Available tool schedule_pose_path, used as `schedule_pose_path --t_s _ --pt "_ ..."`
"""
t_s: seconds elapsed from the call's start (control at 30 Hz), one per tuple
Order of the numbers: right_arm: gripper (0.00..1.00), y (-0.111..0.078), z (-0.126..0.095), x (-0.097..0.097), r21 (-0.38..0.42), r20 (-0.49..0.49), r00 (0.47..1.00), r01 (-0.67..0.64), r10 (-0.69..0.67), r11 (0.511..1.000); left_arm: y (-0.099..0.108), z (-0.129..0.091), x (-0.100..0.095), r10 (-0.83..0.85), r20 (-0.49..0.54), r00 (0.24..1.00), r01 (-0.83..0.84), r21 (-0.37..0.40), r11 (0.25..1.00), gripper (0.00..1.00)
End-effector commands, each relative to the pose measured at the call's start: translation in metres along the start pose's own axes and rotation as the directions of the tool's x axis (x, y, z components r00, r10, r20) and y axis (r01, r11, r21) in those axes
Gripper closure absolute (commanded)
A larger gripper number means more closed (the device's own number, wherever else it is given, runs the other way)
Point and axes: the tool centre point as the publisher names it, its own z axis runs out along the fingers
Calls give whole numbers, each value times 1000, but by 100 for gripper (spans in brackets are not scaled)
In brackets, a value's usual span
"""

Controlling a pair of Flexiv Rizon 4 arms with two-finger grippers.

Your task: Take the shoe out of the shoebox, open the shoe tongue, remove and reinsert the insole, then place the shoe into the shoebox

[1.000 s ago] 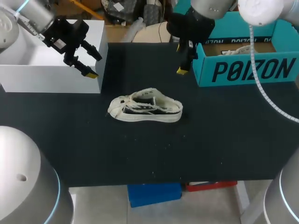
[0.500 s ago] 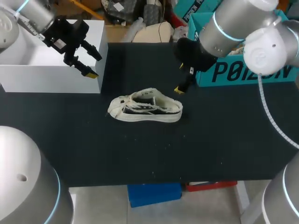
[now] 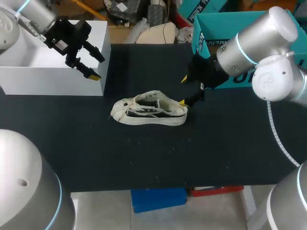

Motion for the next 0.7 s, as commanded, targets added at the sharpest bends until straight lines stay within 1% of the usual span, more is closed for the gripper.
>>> schedule_pose_path --t_s 0.03,0.27,0.7 --pt "0 -3 16 1 -202 -13 999 33 -36 979 1 1 0 2 3 1000 -2 0 1000 0" --pt "0 -7 30 4 -236 -38 998 37 -47 971 1 1 0 2 3 1000 -2 0 1000 0" --pt "0 -15 51 17 -253 -66 997 16 -34 967 1 1 0 2 3 1000 -2 0 1000 0"
